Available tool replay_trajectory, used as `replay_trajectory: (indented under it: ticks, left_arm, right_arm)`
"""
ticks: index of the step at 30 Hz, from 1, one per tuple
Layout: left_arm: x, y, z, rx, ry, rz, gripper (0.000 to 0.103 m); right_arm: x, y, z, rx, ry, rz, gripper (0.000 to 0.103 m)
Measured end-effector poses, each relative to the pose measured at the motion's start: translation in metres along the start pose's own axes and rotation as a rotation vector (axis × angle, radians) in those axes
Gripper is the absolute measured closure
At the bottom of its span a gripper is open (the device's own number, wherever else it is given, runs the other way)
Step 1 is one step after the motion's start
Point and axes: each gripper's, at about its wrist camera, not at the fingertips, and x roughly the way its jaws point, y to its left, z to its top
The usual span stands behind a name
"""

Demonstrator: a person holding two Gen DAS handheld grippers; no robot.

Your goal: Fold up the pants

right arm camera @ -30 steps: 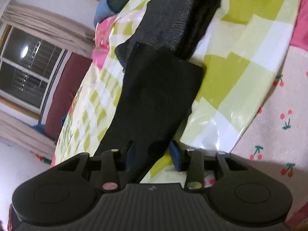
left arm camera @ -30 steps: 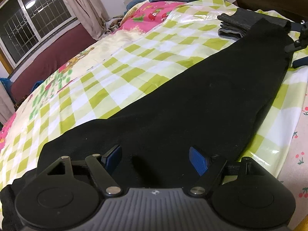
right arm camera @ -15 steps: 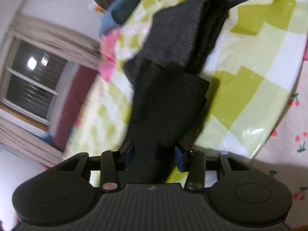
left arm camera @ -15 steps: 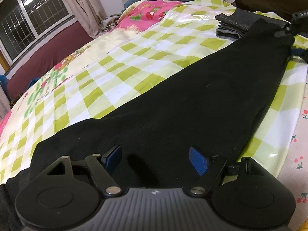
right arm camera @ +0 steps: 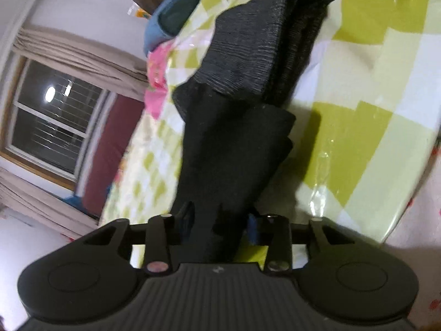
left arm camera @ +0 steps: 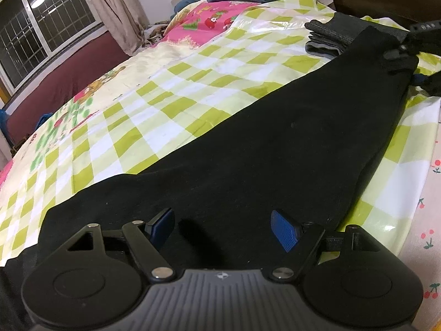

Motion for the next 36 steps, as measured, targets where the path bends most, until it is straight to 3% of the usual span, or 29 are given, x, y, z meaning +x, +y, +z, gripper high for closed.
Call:
replay_trajectory:
  ticks: [2,4,5,6,10,13,17,22,27,30,33,36]
  left_arm:
    - [0.002,-0.001,0.001,0.000,0.003,0.002,0.013]
    - [0.001,-0.001,0.001,-0.004,-0.004,-0.001,0.013]
    - [0.000,-0.002,0.002,-0.002,-0.009,-0.004,0.013]
    - [-0.001,-0.002,0.002,0.002,-0.014,-0.006,0.013]
    - [0.007,-0.008,0.001,0.031,-0.012,-0.047,0.013]
    - [0.014,-0.016,0.001,0.048,-0.008,-0.056,0.013]
    - [0.006,-0.013,0.004,0.038,-0.036,-0.106,0.013]
    - [-0.022,0.025,-0.018,-0.020,-0.085,-0.049,0.013]
    - [-0.048,0.103,-0.061,-0.184,-0.063,0.096,0.013]
    - [-0.060,0.142,-0.094,-0.255,-0.043,0.196,0.013]
    - [-0.067,0.169,-0.126,-0.312,-0.018,0.285,0.013]
    - [-0.071,0.187,-0.149,-0.383,0.006,0.322,0.013]
  right_arm:
    - [0.019,-0.004,0.005,0.026,-0.009,0.029,0.058]
    - [0.036,-0.008,0.007,0.068,-0.017,0.033,0.069]
    - [0.036,-0.007,0.005,0.095,-0.015,0.018,0.086]
    - [0.031,-0.005,0.003,0.100,-0.013,0.043,0.094]
    - [-0.003,0.007,0.001,0.070,-0.067,0.115,0.095]
    - [-0.006,0.020,-0.001,0.037,-0.056,0.039,0.094]
    - [-0.014,0.075,-0.013,-0.104,-0.060,0.100,0.094]
    - [0.009,0.165,-0.039,-0.303,0.025,0.160,0.094]
    - [0.057,0.258,-0.110,-0.541,0.150,0.203,0.094]
    - [0.098,0.302,-0.168,-0.626,0.275,0.227,0.094]
    - [0.134,0.337,-0.233,-0.726,0.370,0.225,0.094]
    - [0.164,0.354,-0.293,-0.797,0.480,0.224,0.094]
